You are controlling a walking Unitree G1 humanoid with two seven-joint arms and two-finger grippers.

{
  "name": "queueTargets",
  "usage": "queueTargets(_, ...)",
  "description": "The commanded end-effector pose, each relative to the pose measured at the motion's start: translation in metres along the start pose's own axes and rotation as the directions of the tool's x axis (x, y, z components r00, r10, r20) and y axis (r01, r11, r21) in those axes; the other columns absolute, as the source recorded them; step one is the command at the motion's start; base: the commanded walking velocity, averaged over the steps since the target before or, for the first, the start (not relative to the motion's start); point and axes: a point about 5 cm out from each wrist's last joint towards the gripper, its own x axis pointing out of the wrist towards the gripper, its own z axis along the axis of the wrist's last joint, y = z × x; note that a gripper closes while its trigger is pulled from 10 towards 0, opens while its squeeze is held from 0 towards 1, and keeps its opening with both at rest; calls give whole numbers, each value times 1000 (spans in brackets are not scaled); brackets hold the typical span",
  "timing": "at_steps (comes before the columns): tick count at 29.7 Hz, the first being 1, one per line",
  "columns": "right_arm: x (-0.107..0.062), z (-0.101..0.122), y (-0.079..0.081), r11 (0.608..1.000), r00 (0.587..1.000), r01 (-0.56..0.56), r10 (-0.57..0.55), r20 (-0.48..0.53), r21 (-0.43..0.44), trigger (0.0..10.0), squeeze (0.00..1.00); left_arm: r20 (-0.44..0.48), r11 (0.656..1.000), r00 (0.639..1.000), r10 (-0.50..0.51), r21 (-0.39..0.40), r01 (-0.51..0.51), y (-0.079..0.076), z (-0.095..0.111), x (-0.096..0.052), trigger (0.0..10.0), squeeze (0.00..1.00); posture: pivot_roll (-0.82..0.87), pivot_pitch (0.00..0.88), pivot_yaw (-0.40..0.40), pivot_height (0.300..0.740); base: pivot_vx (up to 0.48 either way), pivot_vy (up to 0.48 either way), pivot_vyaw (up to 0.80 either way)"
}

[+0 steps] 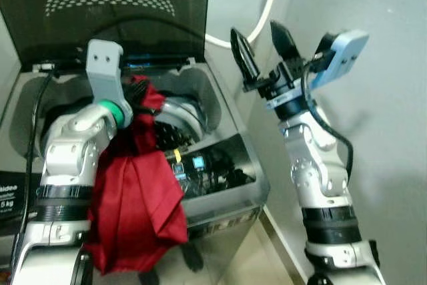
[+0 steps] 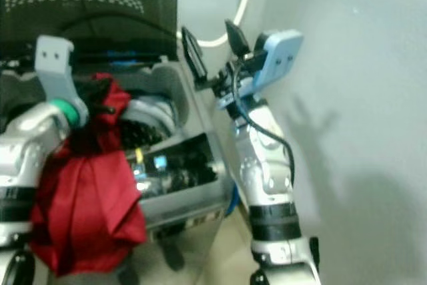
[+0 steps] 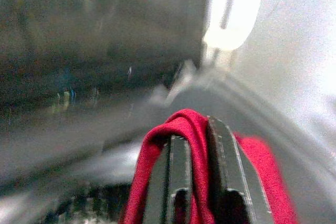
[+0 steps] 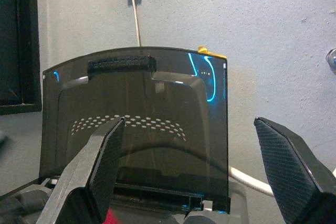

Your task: Clothes washing

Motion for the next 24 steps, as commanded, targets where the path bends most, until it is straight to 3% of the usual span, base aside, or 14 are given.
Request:
queueTargets(1, -1, 0, 0, 1000, 1000, -1, 1, -5, -4, 10000, 0, 65, 999, 997, -31, 45, 28, -9, 12, -5, 10000, 1000, 96, 74, -29, 740, 0, 0, 0)
queueTargets(2, -1, 0, 0, 1000, 1000, -1, 1, -5, -4, 10000, 0, 65, 999, 997, -31, 45, 28, -9, 12, -5, 10000, 1000, 96, 74, -29, 740, 0, 0, 0)
queueTargets(4, 0, -2, 2, 1000, 1000, -7, 7, -10, 1, 10000, 0, 156, 997, 987, -42, 76, 30, -16, 26, -12, 10000, 1000, 99, 73, -34, 740, 0, 0, 0)
queueTargets(9, -1, -3, 3, 1000, 1000, -11, 11, -15, 5, 10000, 0, 208, 995, 976, -71, 79, 55, -24, 38, -22, 10000, 1000, 104, 73, -37, 740, 0, 0, 0)
queueTargets(10, -1, -4, 4, 1000, 1000, -12, 12, -20, 7, 10000, 0, 208, 992, 971, -115, 77, 101, -33, 41, -37, 10000, 0, 108, 76, -38, 740, 0, 0, 0)
queueTargets(13, -2, -5, 3, 1000, 1000, -11, 11, -26, 7, 10000, 0, 161, 985, 973, -164, 85, 151, -39, 34, -51, 10000, 0, 108, 76, -38, 740, 0, 0, 0)
queueTargets(16, -4, -7, 2, 1000, 999, -11, 12, -42, 12, 10000, 0, 61, 974, 973, -222, 67, 218, -41, 16, -83, 10000, 0, 130, 90, -49, 740, 0, 0, 0)
queueTargets(19, -6, -10, 2, 1000, 998, -18, 19, -56, 17, 10000, 0, 14, 973, 974, -227, 30, 227, -44, 4, -100, 10000, 0, 138, 95, -56, 740, 0, 0, 0)
queueTargets(20, -6, -12, 3, 999, 998, -23, 25, -64, 22, 10000, 0, -23, 981, 980, -195, -1, 195, -44, -4, -108, 10000, 0, 145, 100, -66, 740, 0, 0, 0)
queueTargets(22, -6, -12, 3, 999, 997, -25, 26, -66, 23, 10000, 0, -32, 983, 982, -185, -9, 185, -44, -6, -110, 10000, 0, 145, 100, -66, 740, 0, 0, 0)
queueTargets(24, -6, -15, 3, 999, 996, -34, 36, -78, 31, 10000, 0, -74, 996, 996, -59, -64, 54, -37, -16, -115, 10000, 0, 167, 106, -89, 740, 0, 0, 0)
